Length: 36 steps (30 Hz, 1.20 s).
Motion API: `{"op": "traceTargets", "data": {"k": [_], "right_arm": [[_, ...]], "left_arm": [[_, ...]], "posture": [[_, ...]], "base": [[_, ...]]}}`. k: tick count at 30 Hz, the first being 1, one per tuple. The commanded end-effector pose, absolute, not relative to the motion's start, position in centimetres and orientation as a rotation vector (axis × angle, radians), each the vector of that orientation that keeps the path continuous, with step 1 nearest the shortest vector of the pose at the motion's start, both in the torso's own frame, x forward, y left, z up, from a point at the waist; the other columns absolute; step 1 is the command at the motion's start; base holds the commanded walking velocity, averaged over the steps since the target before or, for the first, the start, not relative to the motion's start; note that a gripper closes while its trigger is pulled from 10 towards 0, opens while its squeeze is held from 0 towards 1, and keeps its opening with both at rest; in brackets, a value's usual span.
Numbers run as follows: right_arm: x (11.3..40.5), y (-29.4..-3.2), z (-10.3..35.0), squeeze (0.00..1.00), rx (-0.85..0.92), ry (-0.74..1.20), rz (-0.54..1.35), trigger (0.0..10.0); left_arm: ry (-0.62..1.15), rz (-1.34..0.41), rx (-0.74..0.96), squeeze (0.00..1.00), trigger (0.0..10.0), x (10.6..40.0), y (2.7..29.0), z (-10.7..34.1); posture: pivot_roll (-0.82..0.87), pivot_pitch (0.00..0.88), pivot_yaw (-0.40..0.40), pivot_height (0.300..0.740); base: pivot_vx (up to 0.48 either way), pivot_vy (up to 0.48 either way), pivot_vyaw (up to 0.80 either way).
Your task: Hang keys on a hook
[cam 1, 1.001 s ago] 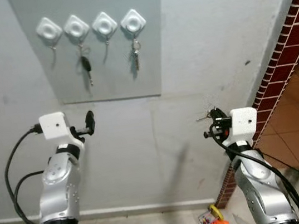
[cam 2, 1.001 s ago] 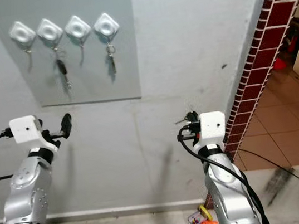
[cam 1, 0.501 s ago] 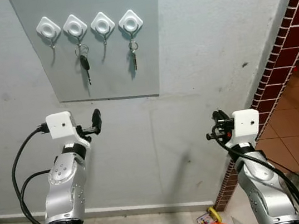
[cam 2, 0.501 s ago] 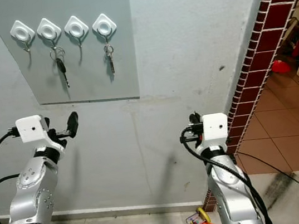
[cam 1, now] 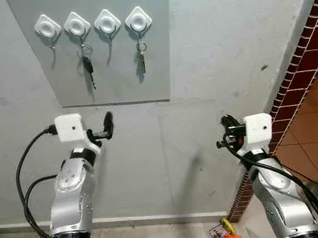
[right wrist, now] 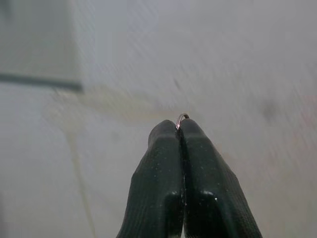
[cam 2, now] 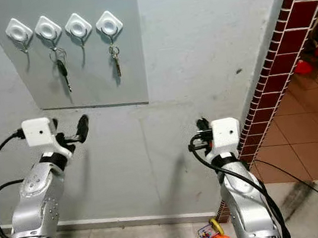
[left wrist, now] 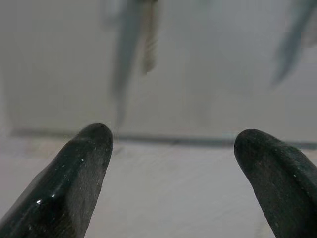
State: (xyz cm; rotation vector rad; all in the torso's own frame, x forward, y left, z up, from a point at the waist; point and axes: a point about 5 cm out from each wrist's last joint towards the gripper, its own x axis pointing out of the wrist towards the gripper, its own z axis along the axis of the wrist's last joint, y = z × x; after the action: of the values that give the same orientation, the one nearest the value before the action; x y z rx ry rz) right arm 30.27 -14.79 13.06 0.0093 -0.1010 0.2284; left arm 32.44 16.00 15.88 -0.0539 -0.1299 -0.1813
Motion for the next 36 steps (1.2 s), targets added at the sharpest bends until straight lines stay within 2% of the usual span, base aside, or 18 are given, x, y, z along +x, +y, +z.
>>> {"op": "traceTargets", "data": {"k": [1,5,16,25,36], "right_arm": [[31.2,-14.4,14.3,0.0,0.02,-0.131,0.297,10.0],[32.2,-13.9,15.5,0.0,0.009,-0.154,0.362,10.0],[34.9,-10.7,19.2,0.0,0.029,-0.213,0.644,10.0],[35.7,-8.7,20.9,0.0,0.036,-0.232,0.786,10.0],[35.9,-6.4,22.8,0.0,0.128,-0.288,0.911,10.0]], "left_arm": [[-0.181,-0.209,-0.027,0.0,10.0,32.1,15.6,17.1],[-0.211,-0.221,-0.019,0.0,10.0,31.9,15.3,17.9],[-0.27,-0.23,-0.006,0.0,10.0,30.9,15.1,19.8],[-0.274,-0.221,0.007,0.0,10.0,30.6,15.3,20.1],[-0.282,-0.225,0.011,0.0,10.0,30.5,15.2,20.6]], "posture": [[0.0,0.0,-0.009,0.74],[0.01,0.0,-0.015,0.74],[0.05,0.0,-0.049,0.74],[0.07,0.0,-0.064,0.74],[0.08,0.0,-0.062,0.74]], "base": [[0.0,0.0,0.0],[0.0,0.0,0.0],[0.0,0.0,0.0],[0.0,0.0,0.0],[0.0,0.0,0.0]]}}
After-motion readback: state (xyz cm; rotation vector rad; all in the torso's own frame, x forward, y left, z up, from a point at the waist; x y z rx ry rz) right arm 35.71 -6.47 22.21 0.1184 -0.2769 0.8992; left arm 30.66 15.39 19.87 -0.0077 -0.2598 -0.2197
